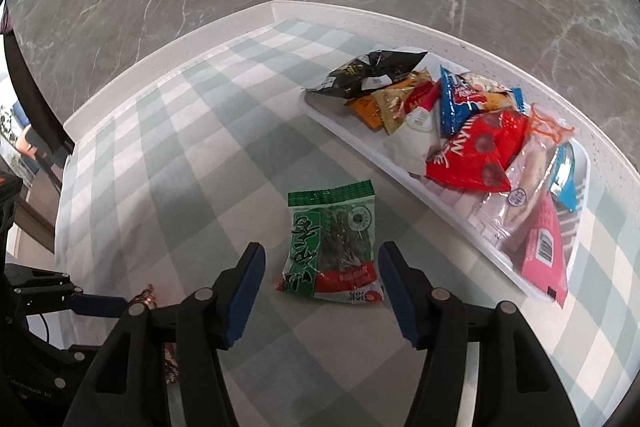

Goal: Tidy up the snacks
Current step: 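Position the left tool over the red candy packet while the right tool approaches the green packet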

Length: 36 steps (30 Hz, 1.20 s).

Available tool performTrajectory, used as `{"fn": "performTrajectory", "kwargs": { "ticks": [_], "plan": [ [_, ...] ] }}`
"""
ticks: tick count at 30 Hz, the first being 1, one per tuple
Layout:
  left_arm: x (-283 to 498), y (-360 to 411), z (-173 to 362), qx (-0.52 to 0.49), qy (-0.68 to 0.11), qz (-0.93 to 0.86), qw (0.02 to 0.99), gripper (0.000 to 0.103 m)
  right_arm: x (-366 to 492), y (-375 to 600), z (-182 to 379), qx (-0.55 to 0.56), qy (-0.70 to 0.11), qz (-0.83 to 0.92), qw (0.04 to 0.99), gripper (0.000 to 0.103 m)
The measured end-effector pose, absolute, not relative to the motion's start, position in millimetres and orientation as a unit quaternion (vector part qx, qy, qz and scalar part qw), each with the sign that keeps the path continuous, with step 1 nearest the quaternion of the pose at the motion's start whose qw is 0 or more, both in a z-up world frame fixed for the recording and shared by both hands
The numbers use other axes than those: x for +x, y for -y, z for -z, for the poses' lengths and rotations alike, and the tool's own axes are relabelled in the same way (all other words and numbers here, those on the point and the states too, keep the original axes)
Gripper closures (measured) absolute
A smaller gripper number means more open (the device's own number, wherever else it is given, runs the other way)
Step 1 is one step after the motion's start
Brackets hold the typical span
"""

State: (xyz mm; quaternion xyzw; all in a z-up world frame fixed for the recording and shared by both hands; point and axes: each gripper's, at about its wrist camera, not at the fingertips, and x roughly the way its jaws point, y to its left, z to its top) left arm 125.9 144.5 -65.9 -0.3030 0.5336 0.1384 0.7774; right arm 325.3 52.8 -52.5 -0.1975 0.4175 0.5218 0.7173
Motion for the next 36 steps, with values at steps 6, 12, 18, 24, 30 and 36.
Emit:
{"fn": "performTrajectory", "kwargs": {
  "ticks": [6,12,18,24,30,36],
  "plan": [
    [129.9,-143.5,66.6,-0.299,-0.530,-0.154,0.778,0.048,329.5,-57.3,59.2,-0.208,-0.416,-0.533,0.707,0.039],
    [134.2,-162.2,65.0,-0.288,-0.519,-0.186,0.783,0.048,333.4,-57.2,60.1,-0.205,-0.412,-0.546,0.700,0.039],
    [129.0,-173.3,55.7,-0.322,-0.515,-0.194,0.771,0.047,337.4,-52.5,59.3,-0.197,-0.411,-0.557,0.694,0.039],
    [125.0,-159.7,60.1,-0.350,-0.533,-0.172,0.751,0.047,337.2,-50.4,59.4,-0.192,-0.410,-0.559,0.695,0.039],
    [139.4,-157.7,59.9,-0.339,-0.515,-0.163,0.770,0.046,336.1,-50.4,56.4,-0.190,-0.405,-0.560,0.698,0.039],
    [147.4,-164.6,56.2,-0.333,-0.511,-0.165,0.775,0.044,335.3,-52.3,54.6,-0.195,-0.400,-0.560,0.699,0.038]
  ]
}}
